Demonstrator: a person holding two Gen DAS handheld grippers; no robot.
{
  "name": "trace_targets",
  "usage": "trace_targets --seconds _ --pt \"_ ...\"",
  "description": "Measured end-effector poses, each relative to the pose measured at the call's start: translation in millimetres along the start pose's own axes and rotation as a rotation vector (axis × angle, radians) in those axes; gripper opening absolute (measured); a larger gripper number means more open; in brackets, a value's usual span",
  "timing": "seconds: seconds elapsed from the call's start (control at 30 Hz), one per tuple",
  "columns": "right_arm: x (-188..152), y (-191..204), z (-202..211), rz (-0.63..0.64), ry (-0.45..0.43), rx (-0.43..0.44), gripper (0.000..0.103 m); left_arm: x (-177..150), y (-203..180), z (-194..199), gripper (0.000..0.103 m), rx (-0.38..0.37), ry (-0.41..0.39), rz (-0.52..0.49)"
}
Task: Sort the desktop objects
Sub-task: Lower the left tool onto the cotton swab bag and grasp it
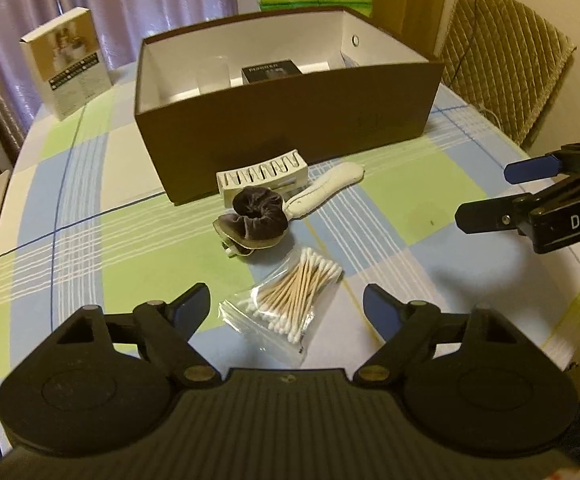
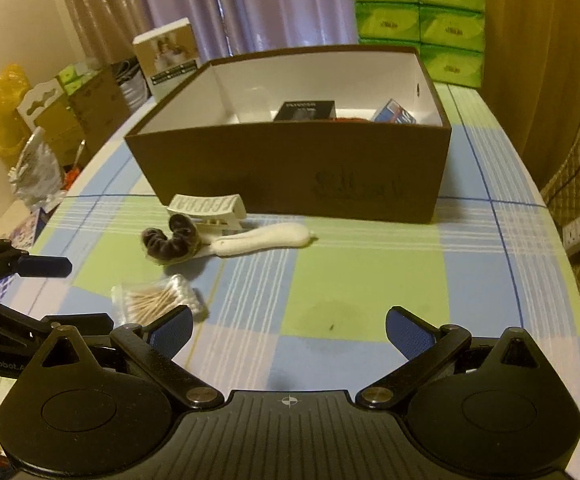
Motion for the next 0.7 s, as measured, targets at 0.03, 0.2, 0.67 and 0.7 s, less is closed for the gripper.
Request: trace_targets --seconds 0.03,0.2,0.67,0.7 --pt "0.1 -0.7 -3.1 -0.009 0.003 0.000 0.101 0.7 1.3 -3.9 0.080 -0.004 0.005 -0.006" --pt "1.0 -7.0 -18.0 -0.054 0.028 -0.012 0.101 3.1 5.9 -23.7 0.080 -0.021 0.028 -0.027" --pt "-5.7 -26.6 -35.6 -0.100 0.083 -0.055 0.101 0.3 7.1 -69.9 0.073 -0.051 0.111 -0.059" --pt "-5.2 -27.2 -36.3 -0.102 0.082 -0.056 0.101 0.5 7.6 -73.7 0.071 -0.050 0.118 -0.061"
Point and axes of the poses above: each gripper's, at about its wrist camera, not at the fingertips, and z roughly against the way its jaws point, y to its left, x to its top, the point moved 9 cm from there along -z, roughly the way its jaws point, and after that the axes turned 7 degrees about -x, right-handed, at the moved point
